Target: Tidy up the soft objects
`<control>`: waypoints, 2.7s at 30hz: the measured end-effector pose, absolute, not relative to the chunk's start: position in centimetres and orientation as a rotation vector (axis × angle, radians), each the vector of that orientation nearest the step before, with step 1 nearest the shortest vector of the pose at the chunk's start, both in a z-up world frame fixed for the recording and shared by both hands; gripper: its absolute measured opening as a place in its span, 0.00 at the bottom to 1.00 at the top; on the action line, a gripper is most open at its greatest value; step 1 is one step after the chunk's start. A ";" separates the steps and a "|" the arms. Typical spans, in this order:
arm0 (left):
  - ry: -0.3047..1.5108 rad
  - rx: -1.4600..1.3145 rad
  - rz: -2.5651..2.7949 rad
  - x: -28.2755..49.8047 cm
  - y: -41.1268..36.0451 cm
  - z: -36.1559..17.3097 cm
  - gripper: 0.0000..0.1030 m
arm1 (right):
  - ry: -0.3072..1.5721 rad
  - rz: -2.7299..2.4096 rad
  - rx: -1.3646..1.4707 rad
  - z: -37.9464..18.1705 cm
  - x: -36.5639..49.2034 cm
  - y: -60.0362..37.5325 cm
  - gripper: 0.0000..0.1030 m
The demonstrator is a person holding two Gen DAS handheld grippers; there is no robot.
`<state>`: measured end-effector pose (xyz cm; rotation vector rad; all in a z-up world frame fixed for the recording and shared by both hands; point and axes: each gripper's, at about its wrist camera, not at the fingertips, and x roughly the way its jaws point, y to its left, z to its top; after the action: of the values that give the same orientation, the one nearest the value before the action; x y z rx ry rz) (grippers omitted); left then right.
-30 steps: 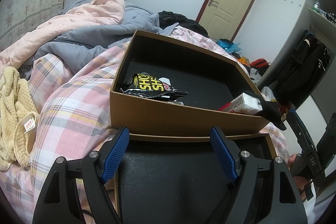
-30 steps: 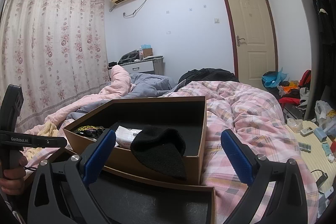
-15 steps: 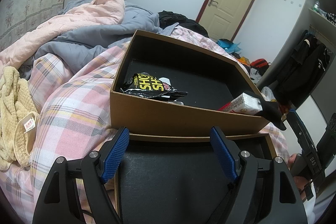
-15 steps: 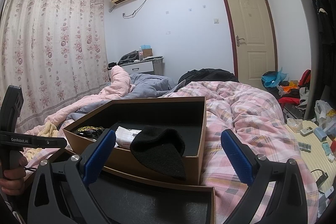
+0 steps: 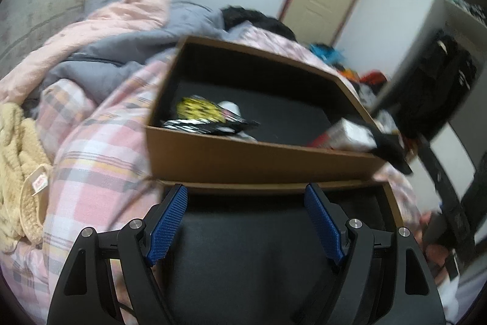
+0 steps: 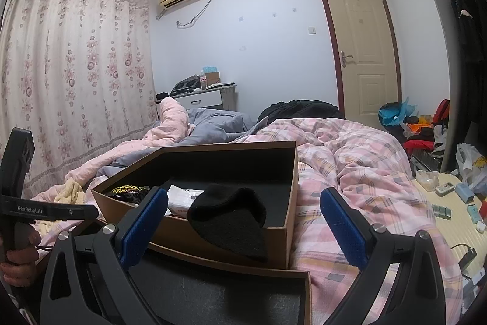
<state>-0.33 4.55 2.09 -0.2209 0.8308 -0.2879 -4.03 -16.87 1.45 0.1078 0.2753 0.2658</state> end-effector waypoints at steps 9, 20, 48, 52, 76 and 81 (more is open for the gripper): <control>0.899 0.159 -0.444 -3.2 -2.8 1.6 0.74 | 0.218 0.223 0.274 1.6 -4.3 -19.5 0.97; 1.080 0.435 -0.737 -5.3 -9.9 -2.0 0.74 | 0.267 0.228 0.473 0.6 -3.6 -21.5 0.97; 0.964 0.215 -0.390 -2.5 -4.5 1.3 0.15 | 0.274 0.245 0.251 1.1 -3.9 -18.9 0.97; 0.965 0.189 -0.439 -3.3 -4.5 2.2 0.15 | 0.275 0.245 0.245 1.1 -3.9 -18.8 0.97; 1.068 0.242 -0.455 -2.0 -5.1 -1.6 0.21 | 0.281 0.245 0.223 1.1 -4.0 -18.3 0.97; 1.054 0.274 -0.382 -1.6 -4.9 -2.2 0.86 | 0.282 0.246 0.223 1.1 -4.0 -18.2 0.97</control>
<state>-1.65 -4.95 -2.24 0.2735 1.0543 -0.3825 -3.99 -18.24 1.08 0.2229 0.2824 0.2458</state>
